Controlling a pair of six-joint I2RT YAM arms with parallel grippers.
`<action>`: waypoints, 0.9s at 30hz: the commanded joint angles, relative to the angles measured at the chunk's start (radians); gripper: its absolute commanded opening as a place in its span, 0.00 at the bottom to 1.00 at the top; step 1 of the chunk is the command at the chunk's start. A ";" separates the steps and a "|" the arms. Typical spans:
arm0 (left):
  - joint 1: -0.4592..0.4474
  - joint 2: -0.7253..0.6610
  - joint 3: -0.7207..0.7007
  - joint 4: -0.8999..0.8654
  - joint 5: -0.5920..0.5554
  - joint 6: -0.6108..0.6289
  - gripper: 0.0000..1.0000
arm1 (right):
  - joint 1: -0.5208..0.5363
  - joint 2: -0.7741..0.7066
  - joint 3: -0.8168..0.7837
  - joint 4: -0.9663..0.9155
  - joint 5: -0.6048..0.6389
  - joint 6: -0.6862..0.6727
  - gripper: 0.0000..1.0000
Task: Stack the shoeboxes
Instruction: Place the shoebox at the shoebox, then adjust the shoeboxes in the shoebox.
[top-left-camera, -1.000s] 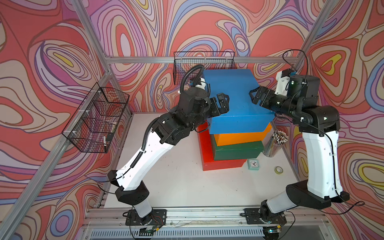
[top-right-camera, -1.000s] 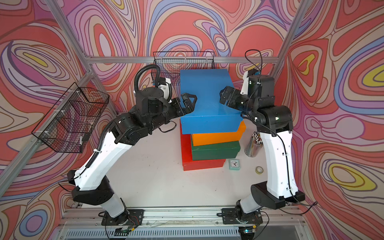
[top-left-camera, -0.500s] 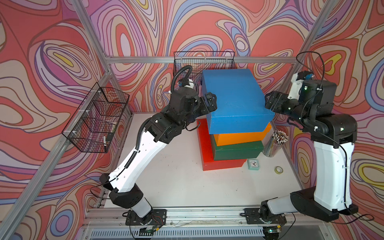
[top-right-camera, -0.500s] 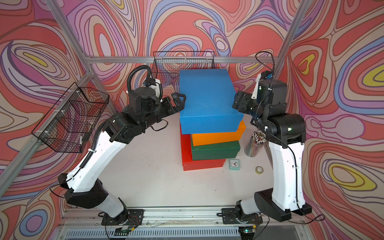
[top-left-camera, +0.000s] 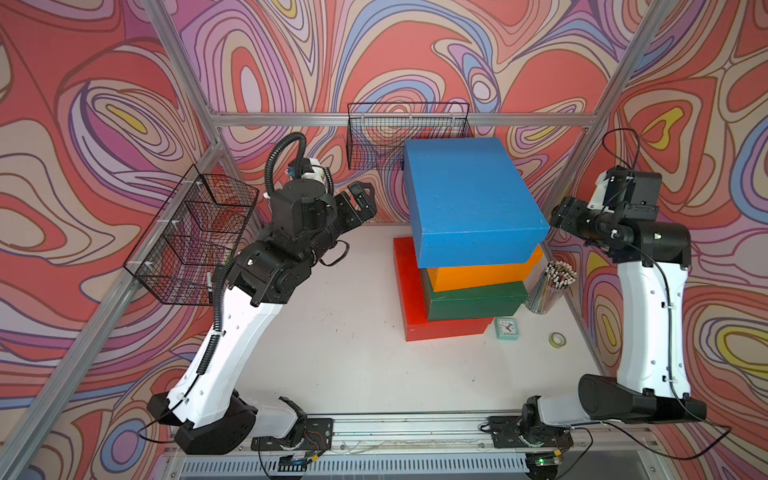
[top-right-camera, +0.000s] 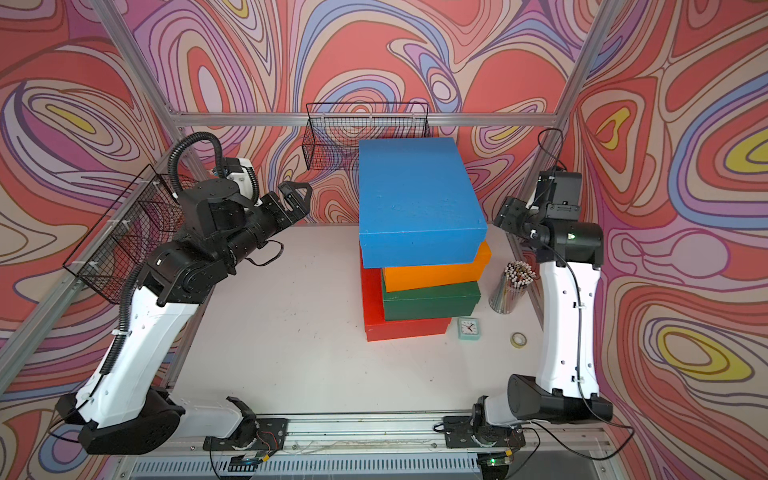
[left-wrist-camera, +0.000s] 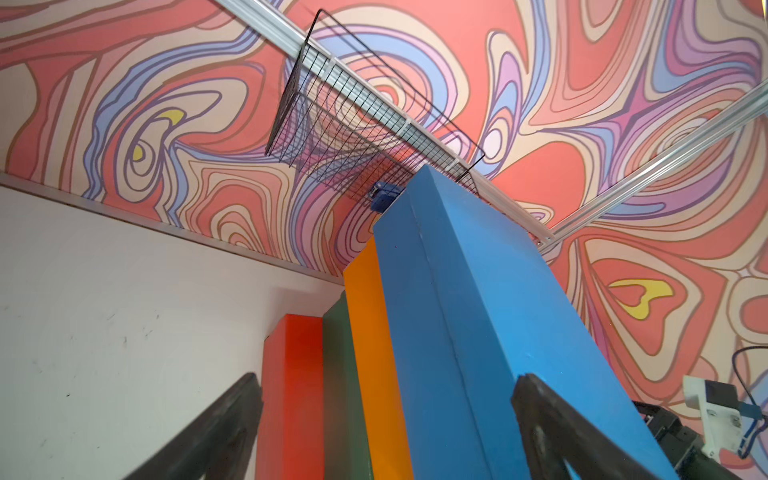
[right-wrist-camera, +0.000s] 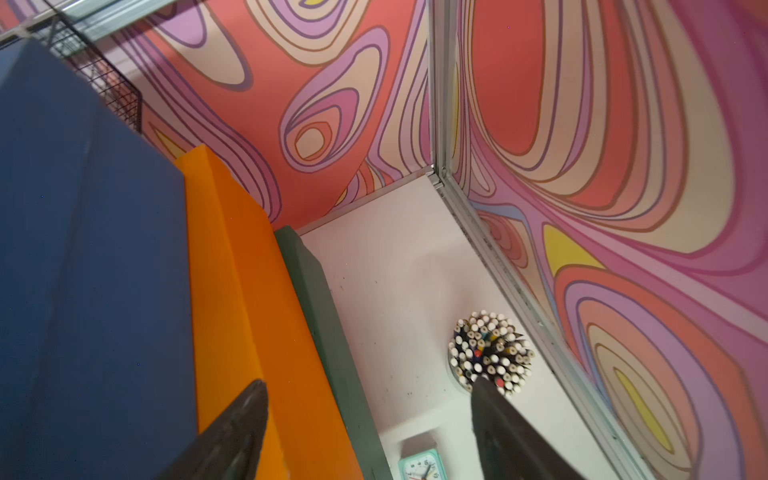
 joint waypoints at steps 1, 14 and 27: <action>0.063 0.008 -0.081 0.002 0.097 -0.041 0.97 | -0.100 -0.003 -0.060 0.078 -0.177 0.060 0.75; 0.213 0.100 -0.286 0.133 0.318 -0.111 0.85 | -0.116 -0.004 -0.390 0.292 -0.310 0.123 0.00; 0.241 0.244 -0.354 0.232 0.398 -0.165 0.76 | -0.006 0.070 -0.540 0.408 -0.193 0.122 0.00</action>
